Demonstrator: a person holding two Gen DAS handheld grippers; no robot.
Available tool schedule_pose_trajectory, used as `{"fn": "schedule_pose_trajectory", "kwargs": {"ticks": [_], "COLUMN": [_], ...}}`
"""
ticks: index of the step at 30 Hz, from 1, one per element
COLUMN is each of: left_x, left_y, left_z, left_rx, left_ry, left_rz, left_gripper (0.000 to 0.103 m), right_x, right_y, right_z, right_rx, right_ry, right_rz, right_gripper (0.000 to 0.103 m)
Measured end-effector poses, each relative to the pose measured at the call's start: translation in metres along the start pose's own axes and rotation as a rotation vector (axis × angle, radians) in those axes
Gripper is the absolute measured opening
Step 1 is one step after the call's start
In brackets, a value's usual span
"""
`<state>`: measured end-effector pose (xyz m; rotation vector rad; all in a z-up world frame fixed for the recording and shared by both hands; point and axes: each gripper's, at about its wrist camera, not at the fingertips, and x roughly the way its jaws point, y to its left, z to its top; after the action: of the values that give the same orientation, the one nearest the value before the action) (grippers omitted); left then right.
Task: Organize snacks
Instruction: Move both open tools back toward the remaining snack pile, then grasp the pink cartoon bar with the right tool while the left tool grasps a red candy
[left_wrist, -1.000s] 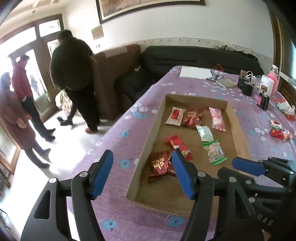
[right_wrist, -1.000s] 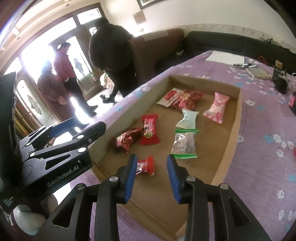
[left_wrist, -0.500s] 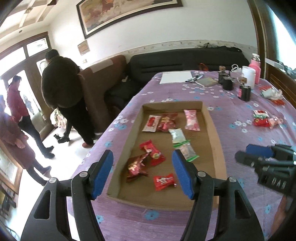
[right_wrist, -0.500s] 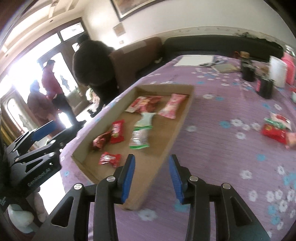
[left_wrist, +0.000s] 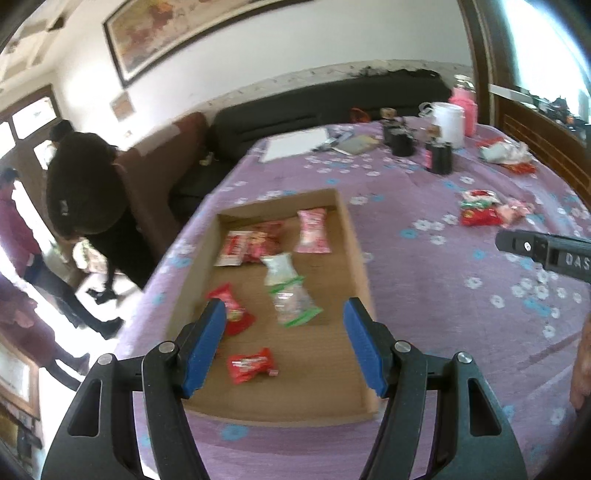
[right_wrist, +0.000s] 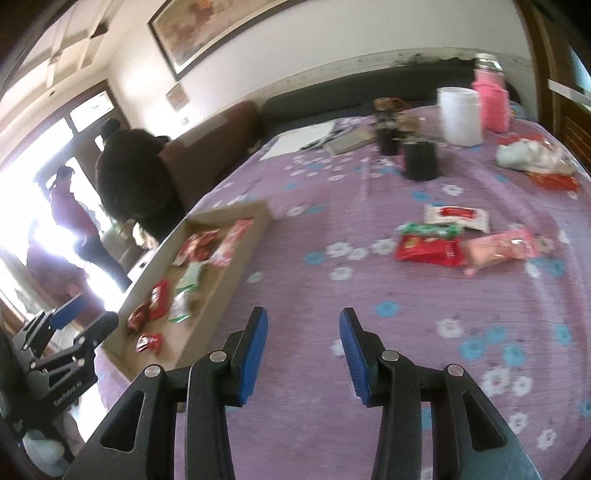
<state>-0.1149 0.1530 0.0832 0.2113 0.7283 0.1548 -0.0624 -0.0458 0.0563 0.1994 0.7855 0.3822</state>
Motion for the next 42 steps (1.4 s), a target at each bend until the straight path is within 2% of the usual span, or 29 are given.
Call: {"fn": "schedule_pose_trajectory", "kwargs": {"ticks": [5, 8, 12, 15, 21, 25, 28, 31, 34, 35, 38, 42], "left_x": [0.007, 0.007, 0.008, 0.01, 0.013, 0.019, 0.023, 0.022, 0.02, 0.02, 0.022, 0.022], "left_y": [-0.017, -0.032, -0.049, -0.053, -0.049, -0.047, -0.048, -0.051, -0.05, -0.05, -0.048, -0.045], "left_z": [0.007, 0.009, 0.009, 0.009, 0.009, 0.01, 0.01, 0.008, 0.008, 0.009, 0.009, 0.008], "left_rx": [-0.039, -0.043, -0.025, -0.023, -0.034, -0.052, -0.059, -0.05, -0.052, -0.056, -0.07, -0.083], "left_ry": [0.067, 0.071, 0.077, 0.09, 0.097, 0.113, 0.131, 0.131, 0.125, 0.125, 0.132, 0.141], "left_rz": [-0.217, -0.301, -0.354, -0.382, -0.392, -0.411, -0.43, -0.434, -0.436, -0.434, -0.44, -0.449], "left_gripper": [0.066, 0.066, 0.066, 0.066, 0.066, 0.065, 0.065, 0.065, 0.065, 0.065, 0.065, 0.066], "right_x": [-0.014, -0.023, -0.02, 0.001, 0.045, 0.06, 0.066, 0.069, 0.066, 0.062, 0.048, 0.067], "right_y": [-0.037, -0.069, -0.11, -0.13, -0.142, -0.144, -0.141, -0.132, -0.119, -0.117, -0.109, -0.09], "right_z": [0.01, 0.022, 0.04, 0.055, 0.074, 0.072, 0.069, 0.065, 0.06, 0.059, 0.064, 0.069], "right_rx": [0.056, 0.122, 0.201, 0.228, 0.21, 0.186, 0.165, 0.129, 0.104, 0.111, 0.125, 0.077], "right_ry": [-0.035, -0.066, -0.083, -0.058, -0.002, 0.021, 0.037, 0.079, 0.144, 0.146, 0.074, 0.097], "right_rz": [-0.055, -0.108, -0.198, -0.244, -0.331, -0.403, -0.408, -0.377, -0.292, -0.271, -0.232, -0.195], "right_gripper": [0.045, 0.045, 0.047, 0.047, 0.047, 0.047, 0.047, 0.047, 0.047, 0.047, 0.047, 0.047]}}
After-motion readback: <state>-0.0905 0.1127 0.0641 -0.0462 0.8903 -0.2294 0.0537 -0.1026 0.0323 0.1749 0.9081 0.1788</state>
